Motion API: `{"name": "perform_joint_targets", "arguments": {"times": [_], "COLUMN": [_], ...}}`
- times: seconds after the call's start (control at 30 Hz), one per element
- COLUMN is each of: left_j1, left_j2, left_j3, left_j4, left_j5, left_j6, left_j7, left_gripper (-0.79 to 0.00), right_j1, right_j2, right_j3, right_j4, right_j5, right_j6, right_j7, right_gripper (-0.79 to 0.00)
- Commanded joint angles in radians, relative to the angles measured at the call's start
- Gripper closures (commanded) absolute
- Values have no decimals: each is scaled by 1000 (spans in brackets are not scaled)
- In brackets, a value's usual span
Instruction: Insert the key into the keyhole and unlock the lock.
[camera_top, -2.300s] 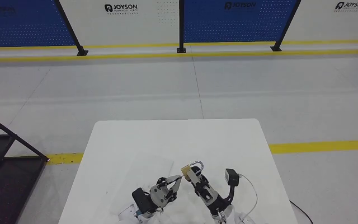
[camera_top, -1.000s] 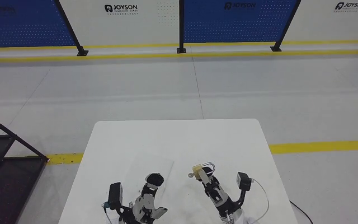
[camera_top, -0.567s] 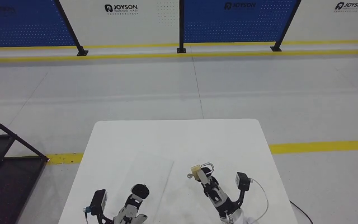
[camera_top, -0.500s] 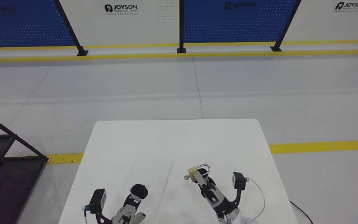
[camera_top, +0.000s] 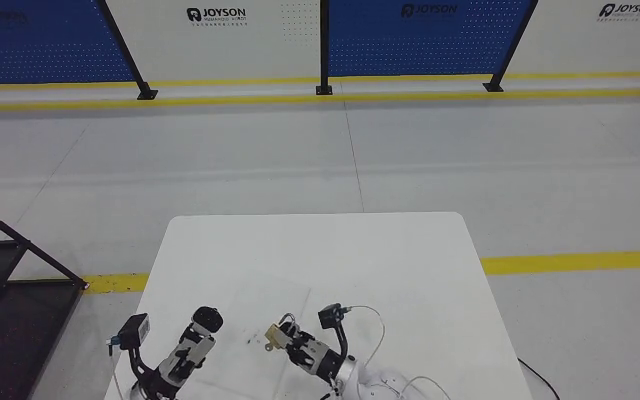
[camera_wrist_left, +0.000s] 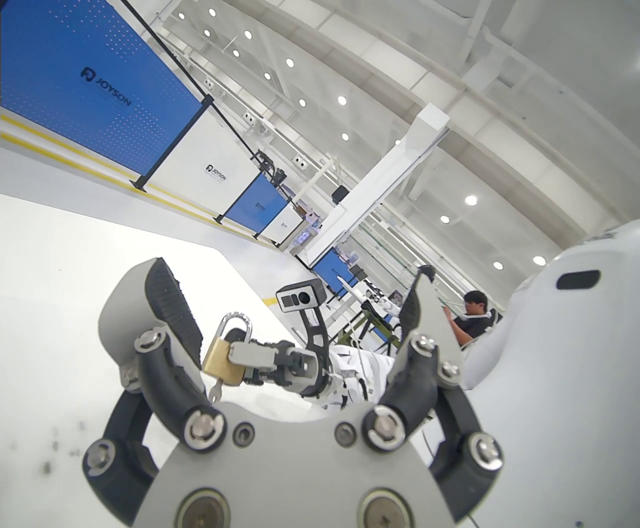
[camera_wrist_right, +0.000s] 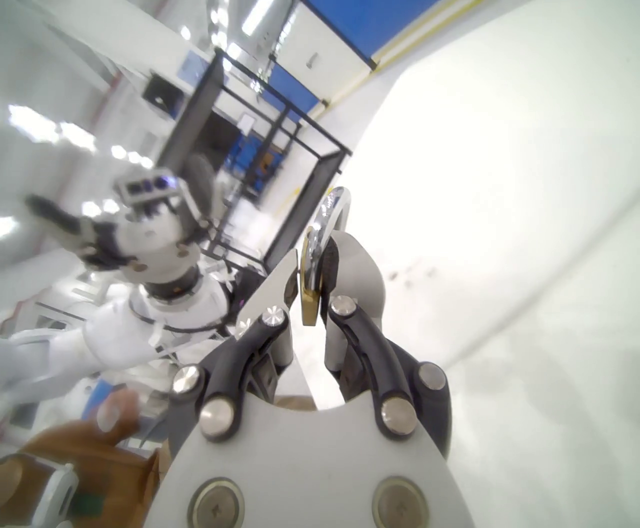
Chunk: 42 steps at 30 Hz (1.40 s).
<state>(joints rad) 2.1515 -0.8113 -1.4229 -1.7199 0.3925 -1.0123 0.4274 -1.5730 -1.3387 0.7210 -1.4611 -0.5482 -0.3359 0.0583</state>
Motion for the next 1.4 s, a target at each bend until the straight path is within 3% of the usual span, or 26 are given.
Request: {"name": "perform_joint_targets", "arguments": {"times": [0.0,0.4,0.63,0.77,1.0,1.07,1.1,1.13,1.37], "left_j1": [-1,-3,-3,-3,-3,-3,-3,-3,-3], "left_j2": [1,1,1,1,1,1,1,1,1], "left_j3": [-9,-10,-10,-10,-10,-10,-10,-10,-10], "left_j4": [16,22,22,22,22,22,22,22,22], "left_j5": [-24,-25,-25,-25,-25,-25,-25,-25,-25], "left_j6": [0,0,0,0,0,0,0,0,0], "left_j7": [21,25,25,25,25,25,25,25,25], "left_gripper": [-785,-785,-785,-785,-785,-785,-785,-785,-785], "right_j1": [36,163,197,208,218,220,220,220,206], "right_j2": [-15,-77,-94,-97,-93,-90,-89,-87,-60], "right_j3": [-36,-153,-190,-206,-226,-231,-233,-235,-236], "right_j4": [38,181,218,228,227,224,220,214,137], "right_j5": [-8,-50,-52,-53,-68,-76,-83,-89,-137], "right_j6": [54,242,273,283,289,299,309,319,367], "right_j7": [11,26,11,4,-23,-29,-33,-35,-53], "right_gripper": [0,0,0,-317,-502,-616,-730,-785,-785]}}
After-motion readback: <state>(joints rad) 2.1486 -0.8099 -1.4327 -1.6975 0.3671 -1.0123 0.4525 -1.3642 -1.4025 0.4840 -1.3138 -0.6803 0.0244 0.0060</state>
